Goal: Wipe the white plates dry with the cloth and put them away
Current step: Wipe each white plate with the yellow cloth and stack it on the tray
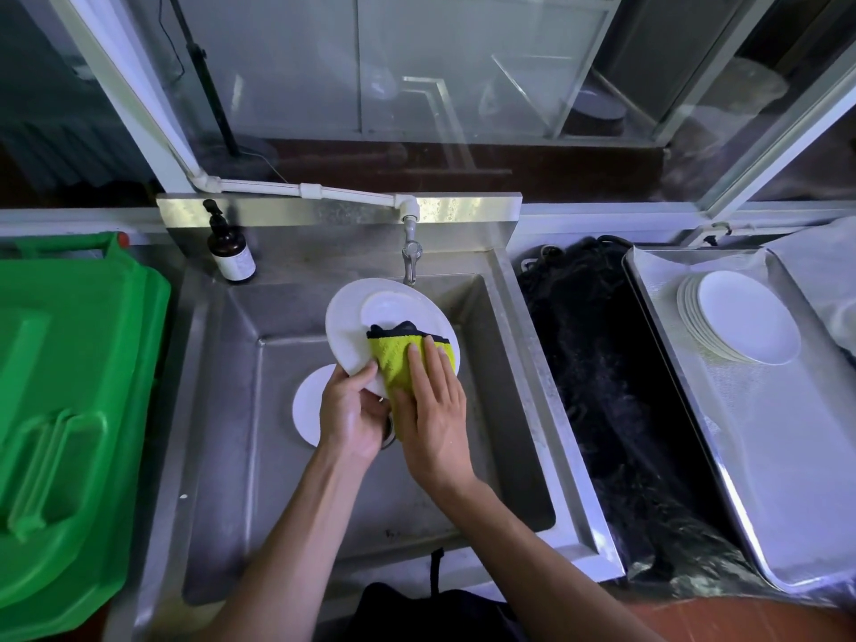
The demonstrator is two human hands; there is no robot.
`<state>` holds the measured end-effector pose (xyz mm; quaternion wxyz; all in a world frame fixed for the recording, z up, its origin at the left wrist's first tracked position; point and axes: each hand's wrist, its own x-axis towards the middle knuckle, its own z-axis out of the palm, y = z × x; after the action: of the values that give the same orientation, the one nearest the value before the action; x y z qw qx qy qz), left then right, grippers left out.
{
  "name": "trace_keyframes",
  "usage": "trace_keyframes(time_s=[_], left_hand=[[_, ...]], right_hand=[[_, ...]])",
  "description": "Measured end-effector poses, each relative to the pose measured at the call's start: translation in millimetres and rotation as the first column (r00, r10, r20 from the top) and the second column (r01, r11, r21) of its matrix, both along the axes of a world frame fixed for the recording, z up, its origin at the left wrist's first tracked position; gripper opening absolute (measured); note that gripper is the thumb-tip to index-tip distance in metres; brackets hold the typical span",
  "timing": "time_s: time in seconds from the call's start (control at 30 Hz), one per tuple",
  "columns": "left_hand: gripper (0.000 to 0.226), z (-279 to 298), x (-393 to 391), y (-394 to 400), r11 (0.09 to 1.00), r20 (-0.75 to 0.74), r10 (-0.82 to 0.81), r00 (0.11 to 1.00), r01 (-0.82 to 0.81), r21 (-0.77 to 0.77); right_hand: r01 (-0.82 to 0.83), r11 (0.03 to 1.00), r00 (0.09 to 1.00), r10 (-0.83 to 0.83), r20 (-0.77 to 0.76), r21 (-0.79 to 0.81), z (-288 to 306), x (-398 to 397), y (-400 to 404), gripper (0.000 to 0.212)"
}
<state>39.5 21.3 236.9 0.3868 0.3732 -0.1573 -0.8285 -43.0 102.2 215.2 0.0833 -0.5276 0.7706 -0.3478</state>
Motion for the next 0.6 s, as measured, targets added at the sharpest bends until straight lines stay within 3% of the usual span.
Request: trace_keyframes(time_s=[0.23, 0.6], left_hand=[[0.060, -3, 8, 3, 0.999, -0.012, -0.033, 0.999, 0.033, -0.010], [0.049, -11, 26, 0, 0.987, 0.008, -0.142, 0.990, 0.142, -0.078]], right_hand=[[0.064, 0.996, 0.996, -0.067, 0.054, 0.055, 1, -11, 1, 0.053], [0.105, 0.982, 0.951, -0.145, 0.272, 0.155, 16, -48, -13, 0.053]])
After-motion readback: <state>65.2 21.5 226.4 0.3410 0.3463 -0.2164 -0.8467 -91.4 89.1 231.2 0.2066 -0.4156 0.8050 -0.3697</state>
